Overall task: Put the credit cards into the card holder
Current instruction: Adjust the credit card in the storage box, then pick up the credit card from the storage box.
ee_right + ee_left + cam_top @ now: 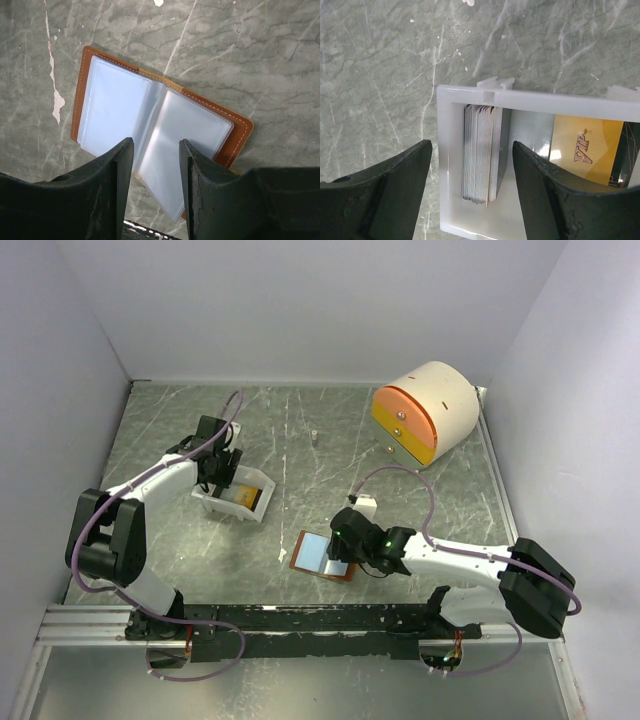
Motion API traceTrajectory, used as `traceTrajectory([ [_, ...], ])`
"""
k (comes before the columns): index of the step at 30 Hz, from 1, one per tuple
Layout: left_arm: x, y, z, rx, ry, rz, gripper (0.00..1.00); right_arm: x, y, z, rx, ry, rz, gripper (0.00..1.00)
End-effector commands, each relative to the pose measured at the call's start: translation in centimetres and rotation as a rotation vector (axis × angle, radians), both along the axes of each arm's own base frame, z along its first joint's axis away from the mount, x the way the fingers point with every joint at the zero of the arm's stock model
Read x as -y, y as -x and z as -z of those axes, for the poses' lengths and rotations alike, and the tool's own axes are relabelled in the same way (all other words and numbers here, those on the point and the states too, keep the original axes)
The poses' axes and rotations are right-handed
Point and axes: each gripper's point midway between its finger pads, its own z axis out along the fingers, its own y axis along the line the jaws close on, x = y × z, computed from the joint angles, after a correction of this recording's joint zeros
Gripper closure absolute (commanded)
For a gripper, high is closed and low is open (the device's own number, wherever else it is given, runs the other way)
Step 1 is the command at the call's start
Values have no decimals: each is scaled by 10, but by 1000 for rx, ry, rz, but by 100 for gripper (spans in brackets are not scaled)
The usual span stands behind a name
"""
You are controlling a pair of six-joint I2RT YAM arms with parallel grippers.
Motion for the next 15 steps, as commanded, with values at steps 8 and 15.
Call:
traceTrajectory([
  [8, -3, -12, -33, 119, -22, -36, 24, -4, -3, -1, 9, -18, 10, 58],
  [15, 9, -10, -32, 113, -4, -1, 25, -2, -3, 1, 5, -14, 12, 58],
])
